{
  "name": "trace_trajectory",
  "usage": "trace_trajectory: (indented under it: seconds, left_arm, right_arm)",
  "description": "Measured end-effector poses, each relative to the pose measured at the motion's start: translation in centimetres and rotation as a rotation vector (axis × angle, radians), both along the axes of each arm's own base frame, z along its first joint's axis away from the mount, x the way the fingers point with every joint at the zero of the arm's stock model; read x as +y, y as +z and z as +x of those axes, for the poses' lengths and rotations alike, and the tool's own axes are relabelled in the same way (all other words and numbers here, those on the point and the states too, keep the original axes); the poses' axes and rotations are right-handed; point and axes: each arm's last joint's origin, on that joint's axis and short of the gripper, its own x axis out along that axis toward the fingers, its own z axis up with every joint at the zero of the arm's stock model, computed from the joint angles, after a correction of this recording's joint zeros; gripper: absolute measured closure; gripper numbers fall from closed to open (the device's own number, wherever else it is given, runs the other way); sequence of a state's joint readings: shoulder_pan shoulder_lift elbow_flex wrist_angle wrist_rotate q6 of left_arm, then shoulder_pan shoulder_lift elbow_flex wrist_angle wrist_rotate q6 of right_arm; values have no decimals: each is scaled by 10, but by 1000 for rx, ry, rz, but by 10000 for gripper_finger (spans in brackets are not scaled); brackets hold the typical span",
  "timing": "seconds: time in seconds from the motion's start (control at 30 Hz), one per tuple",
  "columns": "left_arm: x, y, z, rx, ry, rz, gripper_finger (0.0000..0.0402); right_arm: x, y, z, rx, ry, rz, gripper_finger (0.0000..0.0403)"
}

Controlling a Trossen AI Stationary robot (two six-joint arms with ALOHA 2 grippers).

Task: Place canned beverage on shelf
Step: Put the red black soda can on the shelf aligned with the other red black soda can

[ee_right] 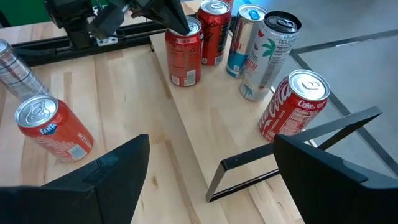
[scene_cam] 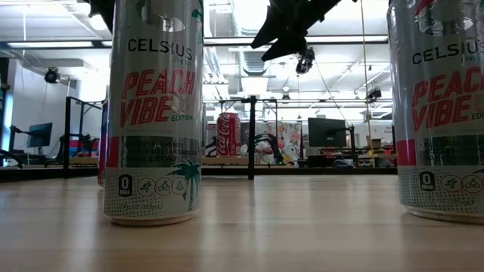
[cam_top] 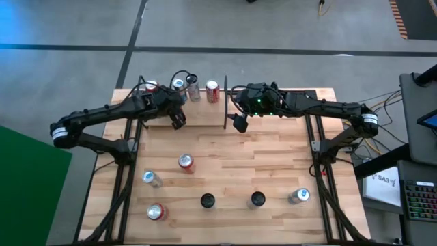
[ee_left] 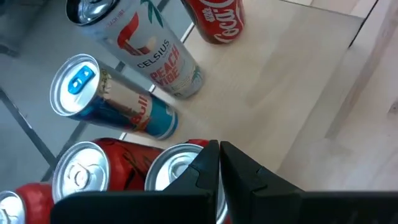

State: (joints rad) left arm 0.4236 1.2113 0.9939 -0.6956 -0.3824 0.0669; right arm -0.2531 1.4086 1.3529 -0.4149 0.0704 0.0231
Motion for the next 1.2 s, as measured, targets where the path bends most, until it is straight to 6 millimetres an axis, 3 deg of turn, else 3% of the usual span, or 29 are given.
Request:
trace_trajectory:
  seconds: [0.23, 0.57, 1.2]
  left_arm:
    - [-7, 13, -12, -36, -43, 5, 402]
    - [-24, 23, -40, 72, -337, -37, 402]
    - [-10, 2, -21, 232, -298, -11, 402]
  right_arm:
    - [0, 0, 0, 0, 0, 0, 74]
    - [0, 0, 0, 2, 4, -6, 74]
    - [0, 1, 0, 8, 18, -28, 74]
